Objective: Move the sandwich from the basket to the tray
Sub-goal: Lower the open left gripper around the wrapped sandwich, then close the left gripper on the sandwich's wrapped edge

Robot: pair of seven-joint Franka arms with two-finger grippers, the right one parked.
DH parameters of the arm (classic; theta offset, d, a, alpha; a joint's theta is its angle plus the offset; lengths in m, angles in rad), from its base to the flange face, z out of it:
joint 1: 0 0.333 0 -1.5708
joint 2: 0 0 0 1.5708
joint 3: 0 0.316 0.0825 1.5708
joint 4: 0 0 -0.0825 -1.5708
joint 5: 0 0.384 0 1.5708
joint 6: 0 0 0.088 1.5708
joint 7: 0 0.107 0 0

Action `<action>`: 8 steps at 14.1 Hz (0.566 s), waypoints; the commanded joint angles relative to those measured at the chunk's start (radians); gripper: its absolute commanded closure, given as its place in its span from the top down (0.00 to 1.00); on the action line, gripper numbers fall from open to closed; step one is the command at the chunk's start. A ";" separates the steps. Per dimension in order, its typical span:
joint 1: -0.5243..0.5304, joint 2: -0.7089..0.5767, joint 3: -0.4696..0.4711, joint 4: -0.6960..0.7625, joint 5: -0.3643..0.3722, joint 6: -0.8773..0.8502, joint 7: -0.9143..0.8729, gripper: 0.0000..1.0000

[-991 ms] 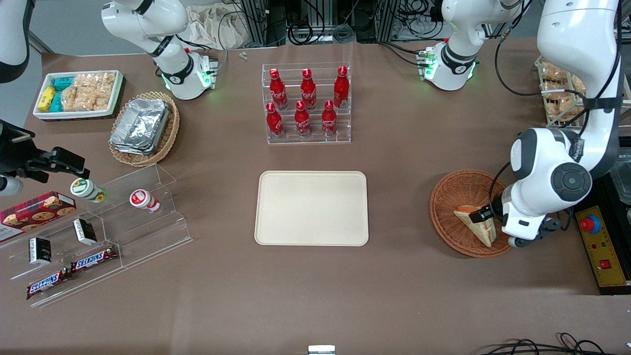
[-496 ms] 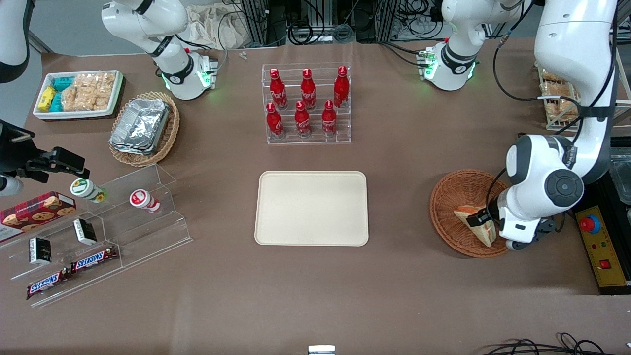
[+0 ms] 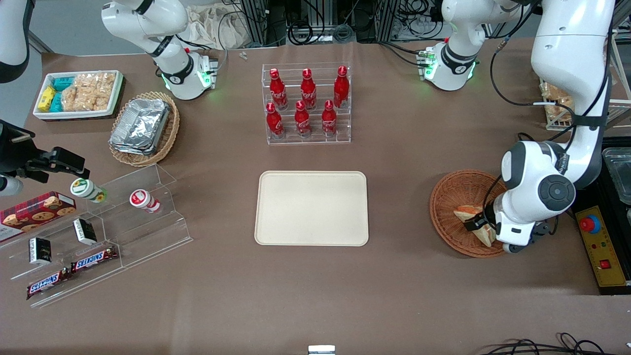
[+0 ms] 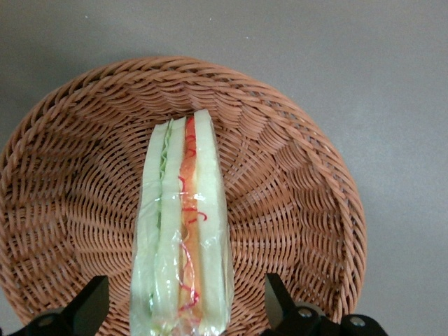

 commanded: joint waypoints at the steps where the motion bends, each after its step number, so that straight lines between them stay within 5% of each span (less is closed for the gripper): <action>1: 0.009 0.004 -0.007 -0.023 0.028 0.049 -0.074 1.00; 5: 0.007 0.019 -0.007 -0.023 0.030 0.055 -0.108 0.93; 8: 0.007 0.022 -0.007 -0.024 0.034 0.044 -0.101 0.29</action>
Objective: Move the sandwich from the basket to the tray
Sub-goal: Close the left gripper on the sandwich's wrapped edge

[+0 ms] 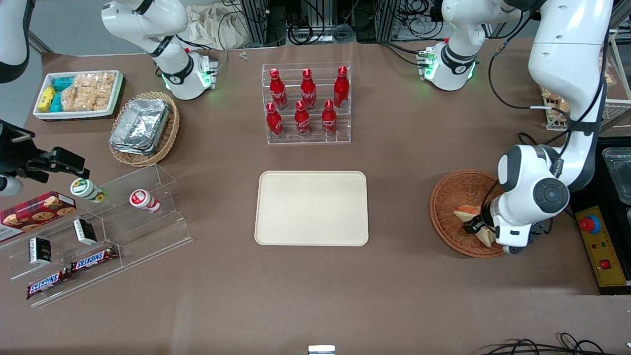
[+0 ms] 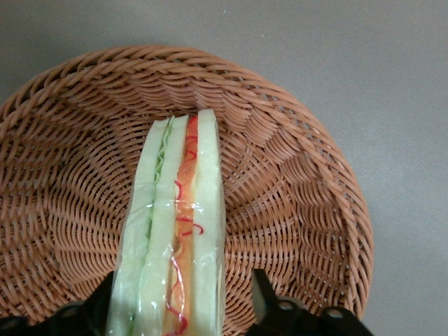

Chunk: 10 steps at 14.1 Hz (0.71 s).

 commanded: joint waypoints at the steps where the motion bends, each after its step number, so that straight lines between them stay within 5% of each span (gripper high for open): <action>1: 0.007 -0.006 -0.007 -0.021 0.033 0.010 -0.026 0.01; 5: 0.002 -0.040 -0.008 0.003 0.038 -0.063 -0.009 0.00; 10: -0.007 -0.124 -0.046 0.210 0.029 -0.437 0.066 0.00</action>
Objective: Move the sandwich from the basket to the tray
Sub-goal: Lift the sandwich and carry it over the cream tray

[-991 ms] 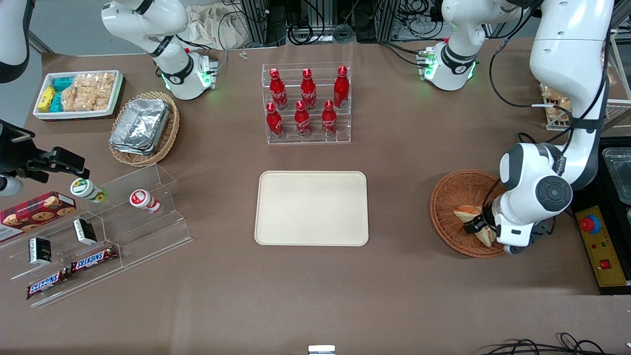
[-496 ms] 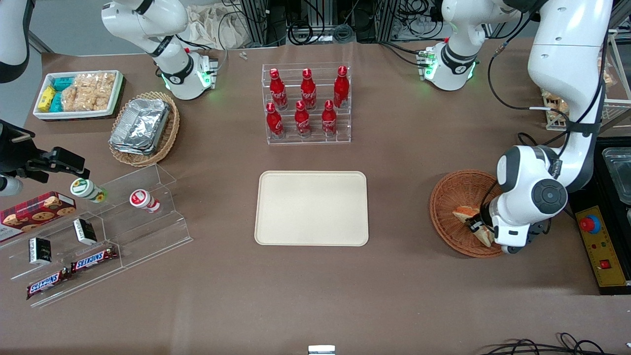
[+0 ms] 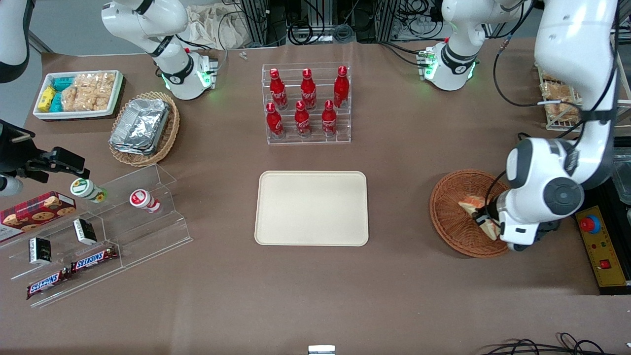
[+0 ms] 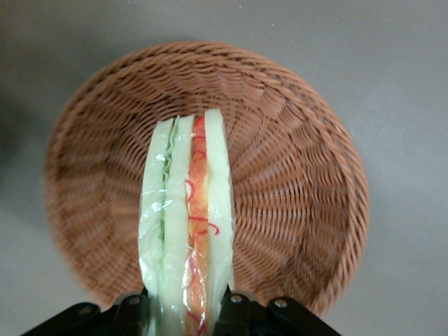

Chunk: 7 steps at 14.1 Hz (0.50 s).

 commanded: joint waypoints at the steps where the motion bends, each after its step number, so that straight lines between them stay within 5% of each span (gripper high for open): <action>1: -0.001 -0.043 -0.057 0.154 0.008 -0.218 0.036 0.00; 4: -0.001 -0.045 -0.158 0.306 -0.002 -0.390 0.080 0.00; 7: 0.001 -0.071 -0.292 0.305 -0.070 -0.420 0.093 0.00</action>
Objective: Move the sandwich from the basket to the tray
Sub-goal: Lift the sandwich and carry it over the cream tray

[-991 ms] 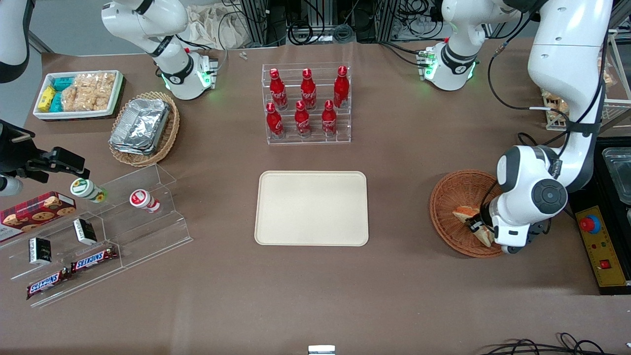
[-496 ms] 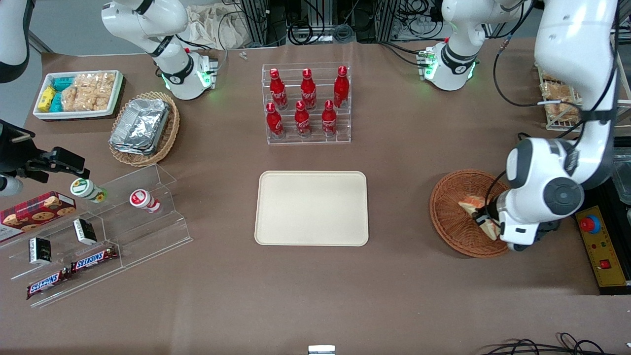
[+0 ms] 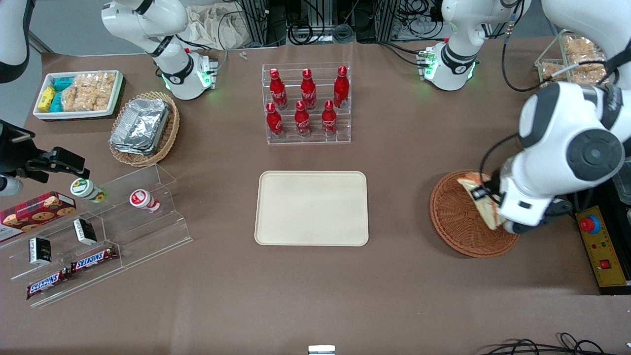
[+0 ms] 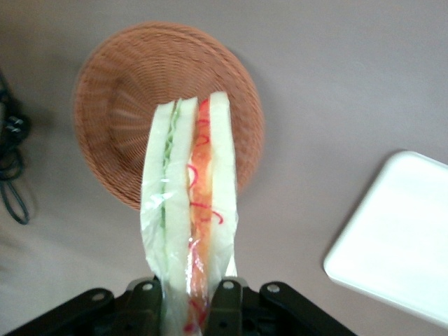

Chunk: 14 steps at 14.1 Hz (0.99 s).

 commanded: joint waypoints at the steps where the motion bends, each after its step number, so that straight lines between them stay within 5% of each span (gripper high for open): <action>1: 0.003 0.006 -0.092 0.004 -0.087 -0.001 0.029 0.00; 4: -0.003 0.029 -0.199 -0.106 -0.123 0.246 0.015 0.00; 8: -0.081 0.109 -0.212 -0.255 -0.109 0.518 0.033 0.00; 14: -0.179 0.300 -0.209 -0.247 0.127 0.664 0.015 0.00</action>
